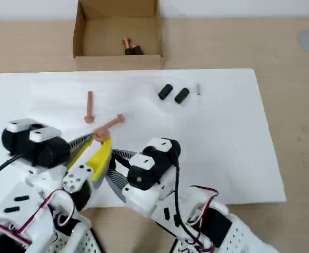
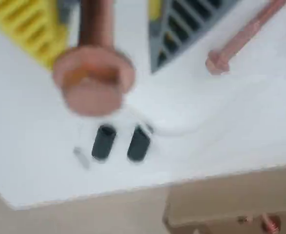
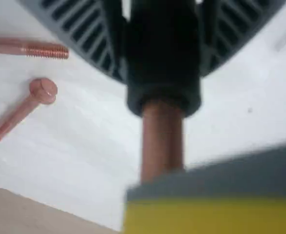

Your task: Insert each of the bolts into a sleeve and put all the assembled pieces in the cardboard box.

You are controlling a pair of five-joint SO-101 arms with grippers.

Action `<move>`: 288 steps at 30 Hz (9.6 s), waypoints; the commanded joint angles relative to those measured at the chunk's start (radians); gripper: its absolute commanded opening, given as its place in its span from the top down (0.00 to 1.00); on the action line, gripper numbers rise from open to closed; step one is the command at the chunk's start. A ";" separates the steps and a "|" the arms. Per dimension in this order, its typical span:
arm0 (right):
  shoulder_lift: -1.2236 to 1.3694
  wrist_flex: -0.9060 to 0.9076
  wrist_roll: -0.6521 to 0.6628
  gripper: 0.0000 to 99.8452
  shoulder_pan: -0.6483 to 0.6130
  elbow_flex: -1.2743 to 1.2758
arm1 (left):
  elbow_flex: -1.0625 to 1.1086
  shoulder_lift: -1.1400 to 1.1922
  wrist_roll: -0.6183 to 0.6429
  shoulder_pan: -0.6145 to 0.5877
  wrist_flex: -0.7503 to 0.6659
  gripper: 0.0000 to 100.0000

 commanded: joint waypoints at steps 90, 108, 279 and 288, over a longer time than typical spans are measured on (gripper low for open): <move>3.030 0.195 0.233 0.79 0.768 -2.951 | -1.145 2.028 0.201 -0.407 0.176 0.80; 2.655 0.763 0.190 0.79 0.901 -3.102 | -1.484 2.353 -0.390 -0.350 0.451 0.80; 2.641 1.148 -0.359 0.99 0.848 -3.086 | -0.733 0.842 -0.172 -0.068 0.334 0.99; 2.236 1.148 -0.247 0.99 0.802 -3.082 | -0.799 0.753 -0.167 -0.069 0.298 0.99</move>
